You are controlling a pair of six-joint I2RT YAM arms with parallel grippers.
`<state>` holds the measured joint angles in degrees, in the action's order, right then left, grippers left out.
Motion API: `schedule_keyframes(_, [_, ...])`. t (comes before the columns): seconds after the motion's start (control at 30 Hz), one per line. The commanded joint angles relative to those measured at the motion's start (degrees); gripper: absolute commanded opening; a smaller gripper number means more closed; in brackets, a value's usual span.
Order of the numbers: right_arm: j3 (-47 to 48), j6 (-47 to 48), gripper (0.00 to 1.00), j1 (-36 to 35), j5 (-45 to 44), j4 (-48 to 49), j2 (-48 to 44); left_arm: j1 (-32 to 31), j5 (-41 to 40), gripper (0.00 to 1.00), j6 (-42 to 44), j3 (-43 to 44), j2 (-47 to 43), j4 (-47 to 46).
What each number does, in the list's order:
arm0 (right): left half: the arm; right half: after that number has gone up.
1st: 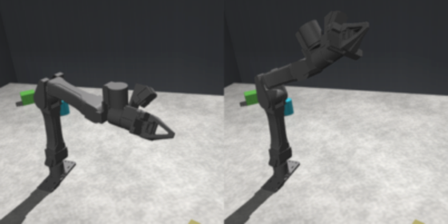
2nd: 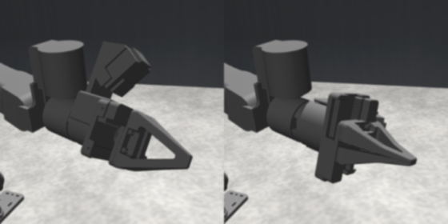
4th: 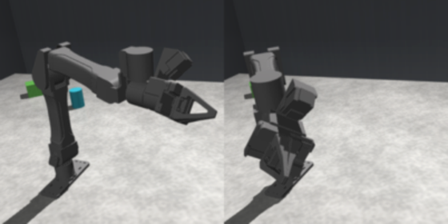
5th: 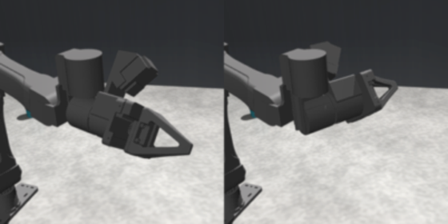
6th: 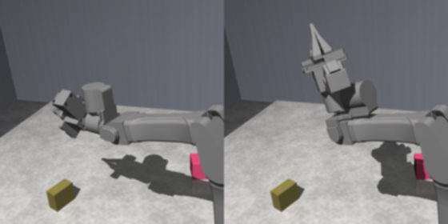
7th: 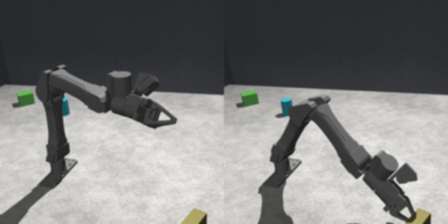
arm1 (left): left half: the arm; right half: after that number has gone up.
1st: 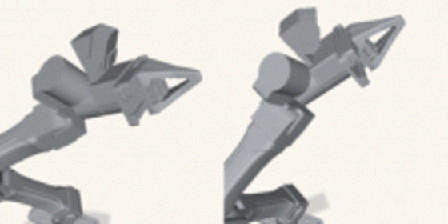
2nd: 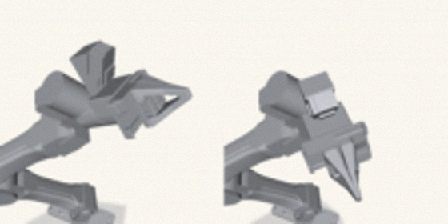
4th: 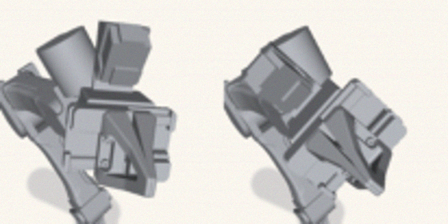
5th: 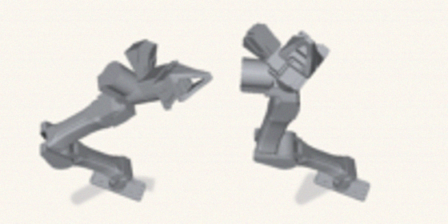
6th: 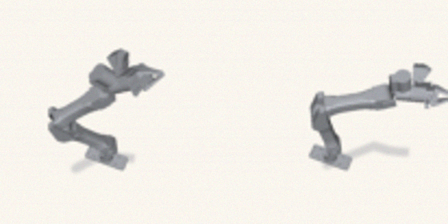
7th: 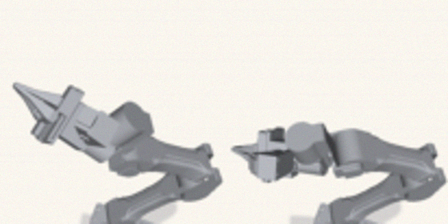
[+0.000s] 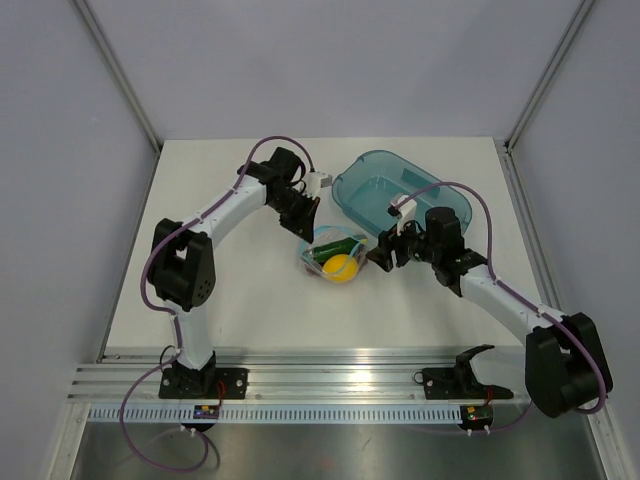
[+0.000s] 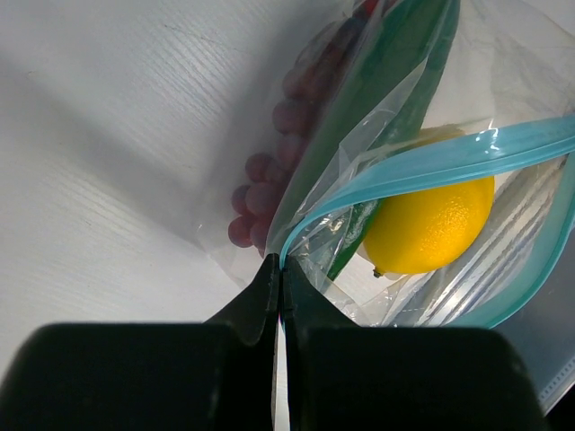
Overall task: Place the food in the zip-top bag and seal the zipper
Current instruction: Zip the zipper food storage bag at the center of the board.
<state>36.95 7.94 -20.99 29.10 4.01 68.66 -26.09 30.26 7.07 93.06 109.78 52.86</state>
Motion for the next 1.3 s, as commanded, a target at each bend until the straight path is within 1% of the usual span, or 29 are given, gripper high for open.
schedule_keyframes(0.0, [3.3, 1.8, 0.67, -0.4, 3.2, 5.0, 2.6, 0.2, 0.1, 0.0, 0.8, 2.0, -0.5, -0.2])
schedule_keyframes(0.23, [5.7, 2.3, 0.66, -2.9, 3.6, 7.2, 6.5, 0.2, 0.0, 0.0, 0.9, 2.1, -0.6, 0.0])
schedule_keyframes(0.3, [6.2, 2.3, 0.63, -4.2, 3.6, 7.9, 7.9, 0.2, 0.2, 0.0, 0.7, 2.3, -0.5, 0.0])
schedule_keyframes(0.37, [6.8, 2.1, 0.58, -5.1, 3.5, 8.6, 8.7, 0.2, 0.4, 0.0, 0.7, 2.6, -0.4, 0.0])
schedule_keyframes(0.4, [7.0, 2.0, 0.54, -5.3, 3.6, 9.1, 9.4, 0.2, 0.4, 0.0, 0.6, 2.6, -0.4, 0.1])
schedule_keyframes(0.43, [7.0, 1.9, 0.44, -5.3, 3.6, 9.2, 9.6, 0.2, 0.3, 0.0, 0.6, 2.6, -0.4, 0.2])
schedule_keyframes(0.53, [6.7, 1.9, 0.3, -5.4, 3.2, 9.1, 9.8, 0.2, 0.0, 0.0, 0.8, 2.4, -0.9, 0.4])
schedule_keyframes(0.57, [6.5, 2.1, 0.2, -5.3, 2.9, 9.1, 9.6, 0.2, -0.5, 0.0, 0.8, 2.0, -1.4, 0.3])
schedule_keyframes(0.67, [5.8, 2.3, 0.04, -5.3, 1.7, 8.8, 8.6, 0.2, -1.5, 0.0, 0.7, 1.7, -2.3, 0.0])
schedule_keyframes(0.7, [5.4, 2.3, 0.0, -5.3, 0.9, 8.8, 7.9, 0.2, -1.7, 0.05, 0.5, 1.9, -3.0, 0.0])
schedule_keyframes(0.73, [5.2, 2.3, 0.0, -5.4, 0.7, 9.0, 7.4, 0.2, -1.9, 0.16, 0.3, 2.0, -3.6, 0.1])
schedule_keyframes(0.77, [4.9, 2.3, 0.0, -5.3, 0.3, 9.0, 6.9, 0.2, -2.3, 0.46, 0.3, 2.2, -4.2, 0.2])
schedule_keyframes(0.83, [4.6, 2.5, 0.0, -5.3, -0.4, 8.4, 5.2, 0.2, -4.0, 0.7, 0.1, 2.6, -7.2, 0.8])
schedule_keyframes(0.87, [4.7, 2.8, 0.0, -5.4, -0.5, 7.9, 4.4, 0.2, -6.2, 0.82, -0.2, 2.6, -8.3, 0.8])
schedule_keyframes(0.93, [4.9, 3.0, 0.0, -5.3, -0.9, 6.7, 2.2, 0.2, -7.5, 0.86, -0.1, 3.1, -12.8, 0.5])
schedule_keyframes(1.03, [5.9, 3.2, 0.0, -5.4, -0.3, 5.1, -0.5, 0.2, -6.9, 0.87, -0.4, 4.1, -18.6, -0.5])
schedule_keyframes(1.13, [8.3, 3.0, 0.0, -5.3, 1.3, 1.9, -1.7, -0.8, -4.0, 0.84, -0.4, 3.5, -22.5, -2.3])
schedule_keyframes(1.23, [9.5, 3.0, 0.0, -5.3, 2.8, -0.8, -2.6, -4.0, -3.6, 0.81, 0.9, 1.8, -25.6, -2.3])
schedule_keyframes(1.27, [9.3, 2.7, 0.0, -5.4, 2.8, -0.7, -2.9, -6.4, -3.7, 0.8, 0.9, 1.1, -25.7, -2.3])
